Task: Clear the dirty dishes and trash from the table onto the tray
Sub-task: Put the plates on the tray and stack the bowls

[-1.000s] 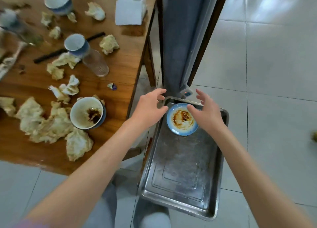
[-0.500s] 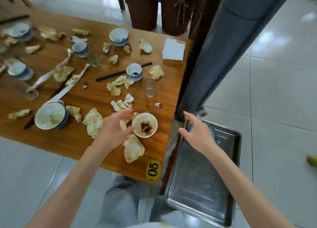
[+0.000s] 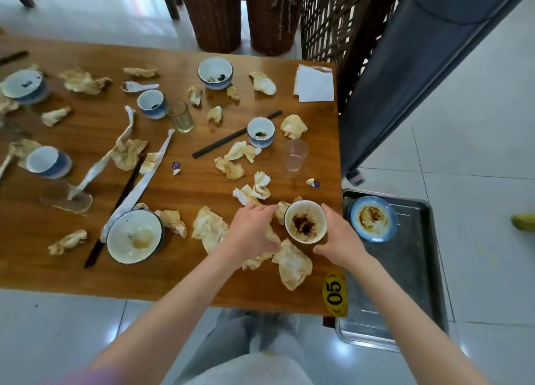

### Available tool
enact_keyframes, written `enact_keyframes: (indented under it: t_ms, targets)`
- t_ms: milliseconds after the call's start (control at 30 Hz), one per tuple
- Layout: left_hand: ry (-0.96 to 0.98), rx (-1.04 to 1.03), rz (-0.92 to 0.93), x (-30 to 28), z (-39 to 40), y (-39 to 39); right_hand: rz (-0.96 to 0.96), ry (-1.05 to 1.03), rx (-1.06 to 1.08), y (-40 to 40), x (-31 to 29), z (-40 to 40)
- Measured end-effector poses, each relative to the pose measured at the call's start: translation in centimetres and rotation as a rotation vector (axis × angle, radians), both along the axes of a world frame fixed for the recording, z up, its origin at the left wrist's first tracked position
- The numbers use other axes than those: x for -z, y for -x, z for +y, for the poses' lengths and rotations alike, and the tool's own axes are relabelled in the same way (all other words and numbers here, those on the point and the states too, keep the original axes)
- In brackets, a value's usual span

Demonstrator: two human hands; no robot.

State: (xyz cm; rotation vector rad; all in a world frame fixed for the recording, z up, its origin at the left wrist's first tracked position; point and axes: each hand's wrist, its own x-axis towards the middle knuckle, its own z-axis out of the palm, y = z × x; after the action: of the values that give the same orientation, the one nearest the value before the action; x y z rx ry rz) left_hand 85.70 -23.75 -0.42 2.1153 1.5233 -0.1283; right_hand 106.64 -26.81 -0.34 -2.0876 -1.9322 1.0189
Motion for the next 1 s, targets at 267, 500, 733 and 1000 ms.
enact_keyframes:
  t_ms: [267,500,733,1000]
  targets:
    - [-0.081,0.038,-0.034,1.8,1.2,-1.8,0.003,0.029,0.076,0.0,0.4,0.3]
    - [-0.106,-0.018,-0.081,2.1,1.4,-1.8,0.083,0.015,0.087,-0.4,0.7,0.3]
    - [-0.105,-0.125,-0.102,0.1,1.4,0.6,0.112,-0.046,0.022,1.3,-0.7,1.9]
    - [-0.169,-0.209,-0.049,-2.5,0.3,9.2,0.169,-0.083,-0.111,9.5,-2.2,3.0]
